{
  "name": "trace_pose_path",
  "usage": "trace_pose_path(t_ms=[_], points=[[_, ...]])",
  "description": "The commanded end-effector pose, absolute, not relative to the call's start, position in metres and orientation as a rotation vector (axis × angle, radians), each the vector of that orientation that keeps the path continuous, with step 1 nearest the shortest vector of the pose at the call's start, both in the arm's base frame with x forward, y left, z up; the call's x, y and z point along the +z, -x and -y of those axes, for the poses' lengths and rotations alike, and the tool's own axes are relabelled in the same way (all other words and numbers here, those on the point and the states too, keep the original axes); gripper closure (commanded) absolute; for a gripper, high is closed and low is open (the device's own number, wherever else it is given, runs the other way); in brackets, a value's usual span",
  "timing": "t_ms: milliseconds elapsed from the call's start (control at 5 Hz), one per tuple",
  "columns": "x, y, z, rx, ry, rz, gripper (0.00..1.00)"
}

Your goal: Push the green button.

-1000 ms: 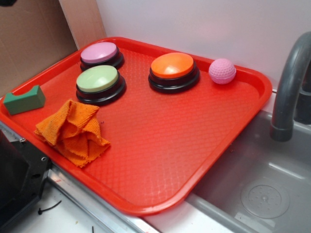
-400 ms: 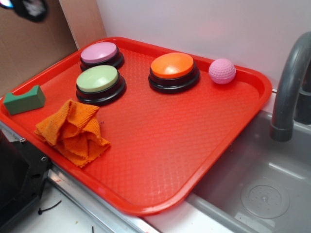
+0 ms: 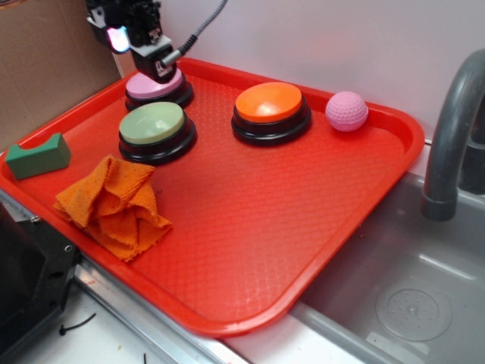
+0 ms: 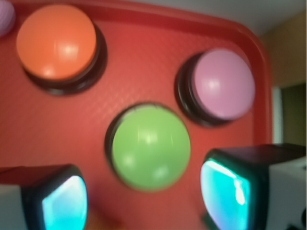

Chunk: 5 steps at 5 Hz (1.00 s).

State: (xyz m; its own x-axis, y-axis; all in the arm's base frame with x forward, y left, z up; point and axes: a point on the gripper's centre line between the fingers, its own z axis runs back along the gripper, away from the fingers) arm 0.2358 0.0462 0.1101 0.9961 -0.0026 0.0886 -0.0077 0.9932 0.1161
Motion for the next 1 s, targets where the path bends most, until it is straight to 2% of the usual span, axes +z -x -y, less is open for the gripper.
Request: trace_pose_path(t_ms=[0, 200, 400, 600, 800], points=[[0.064, -0.245, -0.062, 0.003, -0.084, 0.073, 0.0], [0.046, -0.239, -0.068, 0.02, -0.053, 0.031, 0.0], [0.044, -0.238, -0.067, 0.026, -0.059, 0.022, 0.0], [0.069, -0.239, -0.061, 0.03, -0.07, 0.051, 0.0], [0.106, -0.241, -0.062, 0.06, -0.073, 0.082, 0.0]])
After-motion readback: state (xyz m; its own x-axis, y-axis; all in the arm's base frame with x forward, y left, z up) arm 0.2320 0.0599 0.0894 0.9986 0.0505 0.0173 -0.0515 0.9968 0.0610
